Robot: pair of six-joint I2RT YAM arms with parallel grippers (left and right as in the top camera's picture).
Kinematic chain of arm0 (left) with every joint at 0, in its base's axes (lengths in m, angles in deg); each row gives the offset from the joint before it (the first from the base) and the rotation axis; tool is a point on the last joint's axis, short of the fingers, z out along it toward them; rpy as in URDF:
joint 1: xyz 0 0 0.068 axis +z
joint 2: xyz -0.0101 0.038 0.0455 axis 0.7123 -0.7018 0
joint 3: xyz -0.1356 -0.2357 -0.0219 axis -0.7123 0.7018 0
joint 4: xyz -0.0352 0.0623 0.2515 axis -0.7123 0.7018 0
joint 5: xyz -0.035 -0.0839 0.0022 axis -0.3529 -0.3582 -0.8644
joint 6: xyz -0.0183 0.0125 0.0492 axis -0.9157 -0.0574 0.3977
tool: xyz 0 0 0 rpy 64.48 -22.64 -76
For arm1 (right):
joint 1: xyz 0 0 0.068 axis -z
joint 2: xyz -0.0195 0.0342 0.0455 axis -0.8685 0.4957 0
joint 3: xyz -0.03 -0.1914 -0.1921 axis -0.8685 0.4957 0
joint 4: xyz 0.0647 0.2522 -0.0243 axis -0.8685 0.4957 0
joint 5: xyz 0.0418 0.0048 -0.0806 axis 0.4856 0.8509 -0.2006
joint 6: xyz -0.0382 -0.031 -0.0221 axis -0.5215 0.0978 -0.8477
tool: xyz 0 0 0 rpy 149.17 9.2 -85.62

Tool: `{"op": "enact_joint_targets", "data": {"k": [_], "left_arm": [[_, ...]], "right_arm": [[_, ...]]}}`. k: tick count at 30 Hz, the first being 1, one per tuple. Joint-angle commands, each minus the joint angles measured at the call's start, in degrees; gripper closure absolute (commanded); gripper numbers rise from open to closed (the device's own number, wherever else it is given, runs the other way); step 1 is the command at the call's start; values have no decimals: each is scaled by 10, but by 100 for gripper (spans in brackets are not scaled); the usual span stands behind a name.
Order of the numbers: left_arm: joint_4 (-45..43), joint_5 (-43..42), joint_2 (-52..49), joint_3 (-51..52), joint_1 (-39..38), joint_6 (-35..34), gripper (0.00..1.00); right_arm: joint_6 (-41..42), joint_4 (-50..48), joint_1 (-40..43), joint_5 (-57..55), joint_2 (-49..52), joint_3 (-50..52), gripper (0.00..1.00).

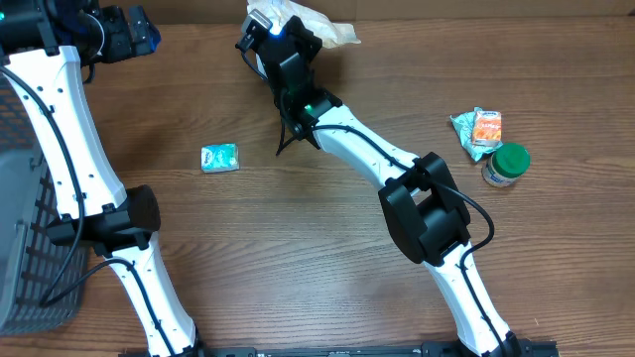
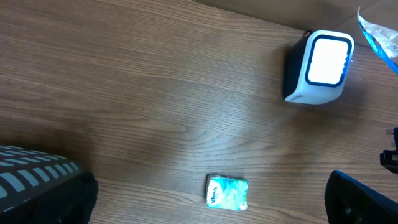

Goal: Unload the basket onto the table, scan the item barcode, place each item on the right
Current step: 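Lift the nut bag and hold it under the white scanner, then carry the nut bag right and set it beside the jar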

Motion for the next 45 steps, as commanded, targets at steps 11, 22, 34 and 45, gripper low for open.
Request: {"op": "enact_joint_targets", "data": {"k": [11,22,34,45], "left_arm": [[1,4,19,-10,-4,-8,0],[1,4,19,-10,-4,-8,0],[1,4,19,-10,-4,-8,0],[1,4,19,-10,-4,-8,0]], "right_arm": [[417,344,26,125,-221,-7,96],[757,729,218,360,-378,-7,96],[766,739,460,485,-359,144,96],[770,626,511,492,-358,282,82]]}}
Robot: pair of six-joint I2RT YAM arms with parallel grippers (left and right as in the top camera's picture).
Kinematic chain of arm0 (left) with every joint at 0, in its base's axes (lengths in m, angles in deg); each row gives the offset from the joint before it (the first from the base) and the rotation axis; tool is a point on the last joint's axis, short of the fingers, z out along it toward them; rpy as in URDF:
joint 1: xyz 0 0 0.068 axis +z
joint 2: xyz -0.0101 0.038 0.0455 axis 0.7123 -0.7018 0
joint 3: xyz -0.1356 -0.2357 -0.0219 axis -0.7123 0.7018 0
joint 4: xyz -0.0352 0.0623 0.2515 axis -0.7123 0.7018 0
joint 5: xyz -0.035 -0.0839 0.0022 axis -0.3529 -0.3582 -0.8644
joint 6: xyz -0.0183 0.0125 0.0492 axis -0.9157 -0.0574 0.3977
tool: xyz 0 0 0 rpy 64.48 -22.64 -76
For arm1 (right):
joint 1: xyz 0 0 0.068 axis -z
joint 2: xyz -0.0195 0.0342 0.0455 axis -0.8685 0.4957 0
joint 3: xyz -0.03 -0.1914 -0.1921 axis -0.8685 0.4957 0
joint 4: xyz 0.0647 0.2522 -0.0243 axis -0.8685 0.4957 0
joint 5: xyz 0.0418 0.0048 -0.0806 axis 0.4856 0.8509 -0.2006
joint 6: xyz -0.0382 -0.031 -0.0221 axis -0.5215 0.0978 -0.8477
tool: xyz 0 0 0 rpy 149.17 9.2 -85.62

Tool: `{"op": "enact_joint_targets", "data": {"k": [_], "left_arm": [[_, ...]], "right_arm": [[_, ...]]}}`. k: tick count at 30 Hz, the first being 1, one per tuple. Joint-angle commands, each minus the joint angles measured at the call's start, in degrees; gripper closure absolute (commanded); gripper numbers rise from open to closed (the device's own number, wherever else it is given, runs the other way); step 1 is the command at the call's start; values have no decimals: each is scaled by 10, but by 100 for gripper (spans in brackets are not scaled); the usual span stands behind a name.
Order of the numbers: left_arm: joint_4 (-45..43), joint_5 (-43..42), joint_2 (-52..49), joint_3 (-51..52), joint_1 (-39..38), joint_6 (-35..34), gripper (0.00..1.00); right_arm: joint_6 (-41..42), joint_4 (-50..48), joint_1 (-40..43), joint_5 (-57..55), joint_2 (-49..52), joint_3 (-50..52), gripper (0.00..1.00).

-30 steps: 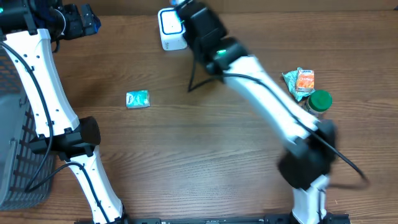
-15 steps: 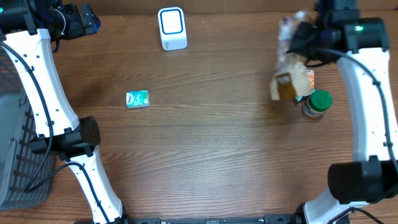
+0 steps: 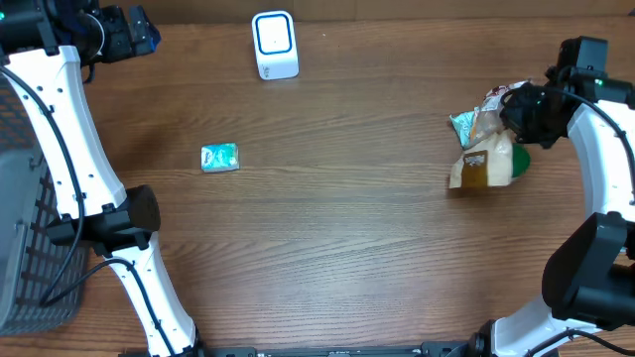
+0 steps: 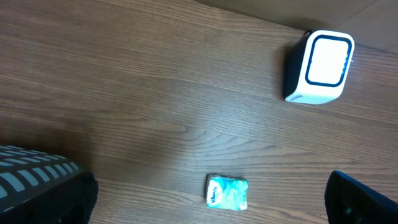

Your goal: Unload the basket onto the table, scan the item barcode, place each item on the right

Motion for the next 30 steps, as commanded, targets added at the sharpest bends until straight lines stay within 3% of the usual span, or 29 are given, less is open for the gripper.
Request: {"op": "enact_joint_targets", "data": {"k": [1,11,19,23,30], "left_arm": [[1,4,19,-10,-4,-8,0],[1,4,19,-10,-4,-8,0],[1,4,19,-10,-4,-8,1],[1,4,19,-10,-4,-8,0],[1,4,19,-10,-4,-8,1]], "right_arm": [[5,-7,2,3,-2,4,81],[0,12,2,-18,-2,-3,80],[-35,98,-11,9,-2,-96,73],[-65,98,-66,53,-2,-105,62],[-65,57,-224,47,62,-105,61]]}}
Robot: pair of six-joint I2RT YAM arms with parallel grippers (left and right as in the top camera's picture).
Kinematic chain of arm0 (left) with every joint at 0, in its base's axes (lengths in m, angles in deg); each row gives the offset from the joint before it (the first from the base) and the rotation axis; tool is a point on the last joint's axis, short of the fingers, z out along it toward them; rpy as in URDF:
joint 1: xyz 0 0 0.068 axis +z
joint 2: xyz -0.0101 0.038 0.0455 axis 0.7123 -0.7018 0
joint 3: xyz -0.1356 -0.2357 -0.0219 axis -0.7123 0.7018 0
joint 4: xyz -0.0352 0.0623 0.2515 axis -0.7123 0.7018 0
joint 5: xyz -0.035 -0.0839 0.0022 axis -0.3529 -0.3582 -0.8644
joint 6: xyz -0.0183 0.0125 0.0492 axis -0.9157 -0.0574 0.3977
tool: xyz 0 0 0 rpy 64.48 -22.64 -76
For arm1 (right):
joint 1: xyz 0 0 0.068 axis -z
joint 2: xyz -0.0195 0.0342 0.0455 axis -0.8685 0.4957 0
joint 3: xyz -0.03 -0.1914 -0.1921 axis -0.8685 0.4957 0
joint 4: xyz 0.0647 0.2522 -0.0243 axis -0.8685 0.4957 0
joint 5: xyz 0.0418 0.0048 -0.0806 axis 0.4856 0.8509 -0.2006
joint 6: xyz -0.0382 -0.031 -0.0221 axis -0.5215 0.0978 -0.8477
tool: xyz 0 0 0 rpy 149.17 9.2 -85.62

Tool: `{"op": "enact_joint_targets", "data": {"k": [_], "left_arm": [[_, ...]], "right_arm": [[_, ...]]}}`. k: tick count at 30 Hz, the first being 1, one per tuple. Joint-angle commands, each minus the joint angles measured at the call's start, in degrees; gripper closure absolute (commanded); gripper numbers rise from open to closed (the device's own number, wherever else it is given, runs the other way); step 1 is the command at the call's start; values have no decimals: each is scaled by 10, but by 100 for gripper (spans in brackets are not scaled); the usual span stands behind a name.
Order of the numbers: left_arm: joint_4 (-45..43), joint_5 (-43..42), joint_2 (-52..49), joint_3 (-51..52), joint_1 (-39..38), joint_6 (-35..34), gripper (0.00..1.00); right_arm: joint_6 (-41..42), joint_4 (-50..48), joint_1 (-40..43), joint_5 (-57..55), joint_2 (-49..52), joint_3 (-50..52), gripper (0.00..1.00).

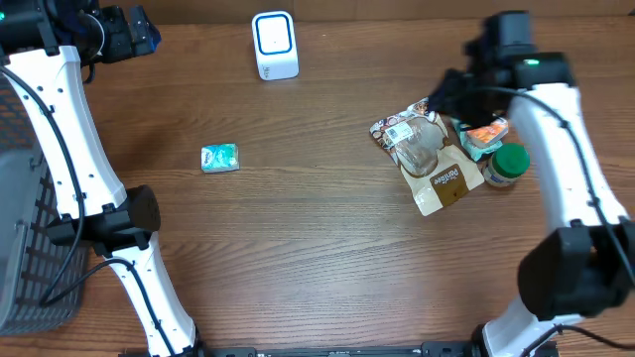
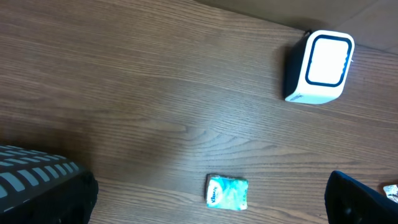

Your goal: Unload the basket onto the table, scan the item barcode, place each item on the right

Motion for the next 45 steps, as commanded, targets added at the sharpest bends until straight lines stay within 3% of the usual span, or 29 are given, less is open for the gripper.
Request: {"op": "enact_joint_targets", "data": {"k": [1,10,16,24,33,45], "left_arm": [[1,4,19,-10,-4,-8,0],[1,4,19,-10,-4,-8,0],[1,4,19,-10,-4,-8,0],[1,4,19,-10,-4,-8,0],[1,4,19,-10,-4,-8,1],[1,4,19,-10,-4,-8,0]], "right_arm": [[-7,-9,-49,3,63,-10,61],[-50,-4,-88,-28,193,-10,61],[-49,18,-56,-107,201,-10,61],[-50,29,-19,-103,201,-12,62],[-55,70,-20,40,184,-111,61],[-84,73,-20,78,182,-115,43]]}}
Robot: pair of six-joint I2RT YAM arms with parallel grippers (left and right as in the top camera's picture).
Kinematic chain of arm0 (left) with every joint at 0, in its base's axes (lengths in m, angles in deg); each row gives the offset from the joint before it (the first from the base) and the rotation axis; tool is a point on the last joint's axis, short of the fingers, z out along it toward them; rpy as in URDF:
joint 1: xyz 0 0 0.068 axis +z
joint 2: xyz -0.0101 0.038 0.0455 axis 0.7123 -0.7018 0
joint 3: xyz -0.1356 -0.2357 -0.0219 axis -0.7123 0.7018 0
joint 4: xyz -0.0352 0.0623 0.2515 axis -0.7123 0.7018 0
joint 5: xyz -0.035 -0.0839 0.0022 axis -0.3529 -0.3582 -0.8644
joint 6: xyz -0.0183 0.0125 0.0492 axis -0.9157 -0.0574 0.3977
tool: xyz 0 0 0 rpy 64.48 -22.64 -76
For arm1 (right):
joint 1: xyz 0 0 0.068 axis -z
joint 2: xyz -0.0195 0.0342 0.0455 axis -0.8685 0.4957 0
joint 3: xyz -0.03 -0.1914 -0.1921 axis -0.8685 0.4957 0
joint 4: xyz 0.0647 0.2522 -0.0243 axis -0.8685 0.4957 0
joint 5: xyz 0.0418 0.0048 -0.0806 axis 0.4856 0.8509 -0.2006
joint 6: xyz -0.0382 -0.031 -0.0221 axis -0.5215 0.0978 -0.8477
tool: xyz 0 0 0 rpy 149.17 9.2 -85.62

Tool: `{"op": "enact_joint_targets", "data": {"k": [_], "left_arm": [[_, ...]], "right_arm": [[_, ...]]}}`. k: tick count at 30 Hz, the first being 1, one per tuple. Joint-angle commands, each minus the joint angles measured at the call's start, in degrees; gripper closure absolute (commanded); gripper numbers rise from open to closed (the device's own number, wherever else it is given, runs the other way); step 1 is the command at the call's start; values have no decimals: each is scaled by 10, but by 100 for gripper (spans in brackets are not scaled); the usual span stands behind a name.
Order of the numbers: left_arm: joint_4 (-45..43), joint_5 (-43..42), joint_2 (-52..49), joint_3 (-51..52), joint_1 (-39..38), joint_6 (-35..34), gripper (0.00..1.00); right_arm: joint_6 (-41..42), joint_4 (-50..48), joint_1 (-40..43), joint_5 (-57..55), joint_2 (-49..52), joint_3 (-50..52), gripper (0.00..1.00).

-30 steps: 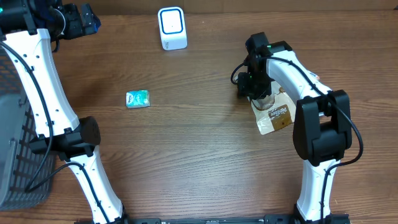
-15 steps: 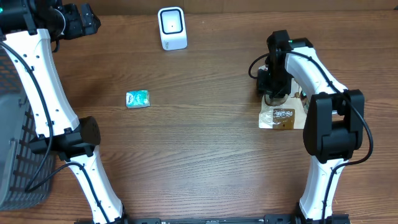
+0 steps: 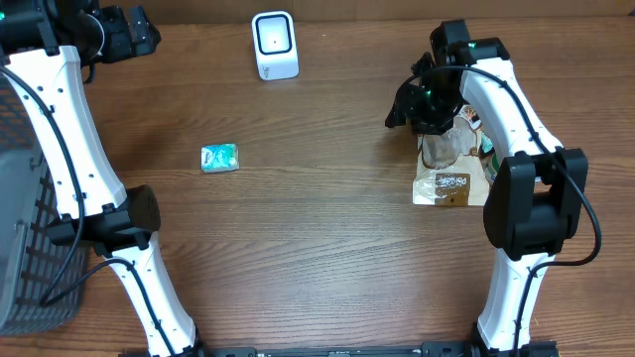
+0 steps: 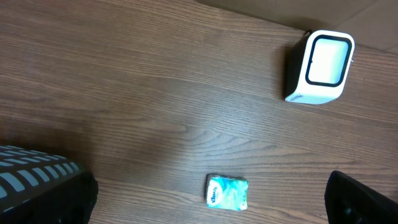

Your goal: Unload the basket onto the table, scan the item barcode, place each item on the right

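Observation:
The white scanner [image 3: 275, 45] with a dark-framed window stands at the table's far edge; the left wrist view also shows the scanner [image 4: 320, 67]. A clear bag of goods with a brown label [image 3: 444, 169] lies flat on the table at the right. My right gripper [image 3: 405, 107] hangs just off the bag's upper left, open and holding nothing. My left gripper [image 3: 147, 30] stays high at the far left. In its wrist view the left gripper [image 4: 210, 186] is wide open and empty, its fingers [image 4: 43, 190] at the bottom corners.
A small teal tissue pack [image 3: 219, 157] lies left of centre, and the tissue pack [image 4: 227, 191] shows between the left fingers' tips. A dark wire basket [image 3: 25, 248] fills the left edge. A green packet edge [image 3: 485, 149] peeks out beside the bag under the right arm.
The bag has turned from slanted to upright on the table and sits slightly further right. My right gripper has shifted left and now stands beside the bag. The left arm has not moved.
My right gripper first held the bag at the lit scanner. It then carried the bag to the far right, by the other goods, with the scanner's light off. Then the bag lay slanted on the table under the gripper. Now it lies straight, the gripper beside it.

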Motion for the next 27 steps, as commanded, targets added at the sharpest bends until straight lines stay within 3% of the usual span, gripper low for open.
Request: {"op": "enact_joint_targets", "data": {"k": [1,4,8,11,12,14,15,20,21,27], "left_arm": [[0,3,19,-10,-4,-8,1],[1,-4,19,-10,-5,-8,0],[1,-117,19,-10,-5,-23,1],[1,-140,19,-9,-5,-19,0],[1,-155,19,-3,-9,-16,18],[1,-158,18,10,-17,-16,80],[1,-151,17,24,-24,-16,96],[0,-7,15,160,-76,-17,96],[-8,59,15,231,-89,-50,96],[-81,94,15,407,-86,-107,95]], "right_arm": [[-13,1,-2,9,-17,-3,42],[-12,-2,-2,9,-17,-3,38],[-12,-8,-3,16,-17,-3,36],[-12,-10,-3,16,-17,-3,35],[-12,-12,-3,16,-17,-3,34],[-12,-15,-3,16,-17,-3,34],[-12,-17,-3,16,-17,-3,33],[-12,-19,-8,15,-17,-3,32],[-12,-19,-9,15,-17,-3,31],[-12,-19,-9,15,-17,-3,30]]}}
